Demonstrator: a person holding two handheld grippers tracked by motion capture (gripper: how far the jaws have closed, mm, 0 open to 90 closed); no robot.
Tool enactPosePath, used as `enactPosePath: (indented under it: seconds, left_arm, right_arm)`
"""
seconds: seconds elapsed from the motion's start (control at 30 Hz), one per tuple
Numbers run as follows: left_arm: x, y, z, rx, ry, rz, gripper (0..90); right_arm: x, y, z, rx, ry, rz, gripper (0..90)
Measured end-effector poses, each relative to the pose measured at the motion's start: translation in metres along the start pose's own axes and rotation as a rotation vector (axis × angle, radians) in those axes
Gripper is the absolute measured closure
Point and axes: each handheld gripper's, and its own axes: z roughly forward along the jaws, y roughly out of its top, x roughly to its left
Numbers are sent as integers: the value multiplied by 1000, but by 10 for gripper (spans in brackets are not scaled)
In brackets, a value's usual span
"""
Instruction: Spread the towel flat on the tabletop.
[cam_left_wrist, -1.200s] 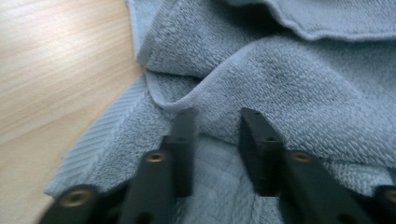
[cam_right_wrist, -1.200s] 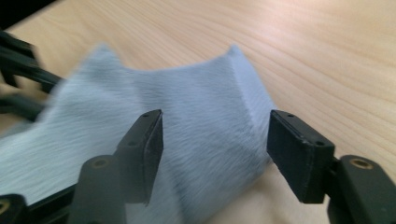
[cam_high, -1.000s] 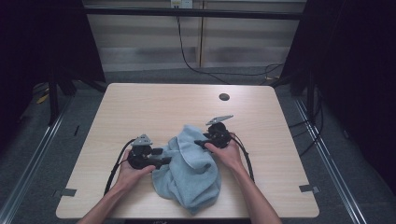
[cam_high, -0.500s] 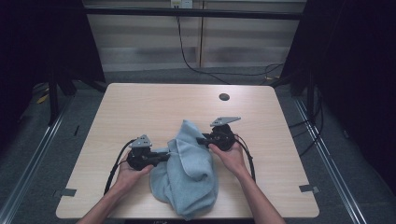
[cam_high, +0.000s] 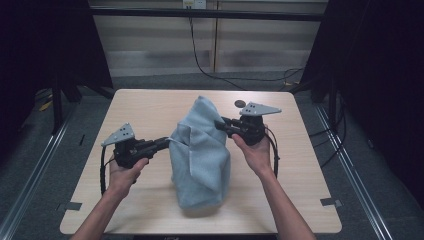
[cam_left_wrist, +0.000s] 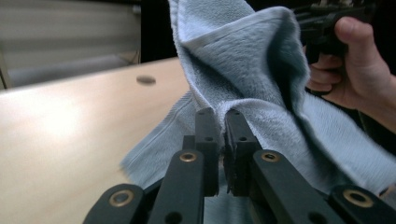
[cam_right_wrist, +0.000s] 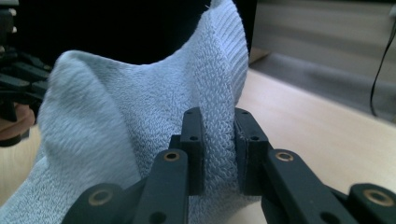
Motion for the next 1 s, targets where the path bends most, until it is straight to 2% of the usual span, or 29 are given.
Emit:
enactPosePath:
  seconds: [0.07, 0.13, 0.23, 0.37, 0.4, 0.47, 0.5, 0.53, 0.57, 0.6, 0.63, 0.67, 0.7, 0.73, 0.77, 0.8, 0.83, 0.9, 0.93, 0.97, 1.0]
  left_arm:
    - [-2, 9, -4, -22, 4, 16, 859]
    - [-2, 12, -6, -24, 10, 22, 859]
    - [-1, 7, -7, -12, 24, 27, 859]
    - [22, -17, -9, 45, 92, -37, 859]
    - [34, -24, -13, 56, 124, -68, 859]
    - [44, -28, -19, 48, 156, -104, 860]
    - [44, -28, -19, 48, 156, -104, 860]
    - [49, -25, -29, 26, 178, -118, 860]
    - [49, -25, -29, 26, 178, -118, 860]
    - [51, -22, -36, 4, 183, -117, 860]
    - [52, -18, -42, -12, 192, -113, 860]
    - [53, -14, -49, -32, 196, -113, 860]
    - [53, -6, -62, -72, 208, -107, 860]
    - [53, -6, -62, -72, 208, -107, 860]
    - [53, -1, -72, -105, 222, -102, 860]
    - [53, -1, -72, -105, 222, -102, 859]
    - [51, 3, -79, -105, 227, -79, 859]
    - [51, 0, -74, -60, 199, -67, 856]
    - [51, -3, -69, -36, 192, -66, 853]
    - [51, -3, -69, -36, 192, -66, 845]
    - [51, -5, -64, -11, 188, -72, 845]
  right_arm:
    - [-1, 10, -5, -30, -5, -1, 760]
    - [-2, 15, -8, -35, -11, -1, 756]
    - [-4, 12, -10, -41, -24, 0, 773]
    - [-20, -9, -17, -20, -78, 47, 833]
    - [-29, -21, -24, -7, -116, 73, 834]
    - [-37, -29, -32, -17, -117, 96, 839]
    - [-37, -29, -32, -17, -117, 96, 839]
    - [-44, -32, -43, -23, -139, 104, 840]
    - [-44, -32, -43, -23, -139, 104, 840]
    - [-47, -31, -48, -31, -145, 109, 840]
    - [-53, -27, -64, -59, -174, 110, 840]
    - [-56, -23, -71, -70, -183, 116, 840]
    - [-59, -19, -79, -84, -200, 112, 840]
    - [-59, -19, -79, -84, -200, 112, 840]
    - [-64, -12, -95, -114, -227, 109, 840]
    - [-64, -12, -95, -114, -227, 109, 840]
    - [-69, -6, -109, -152, -253, 118, 840]
    - [-74, -8, -116, -172, -240, 151, 838]
    - [-75, -12, -114, -151, -237, 154, 835]
    - [-75, -12, -114, -151, -237, 154, 835]
    - [-75, -18, -110, -122, -237, 154, 829]
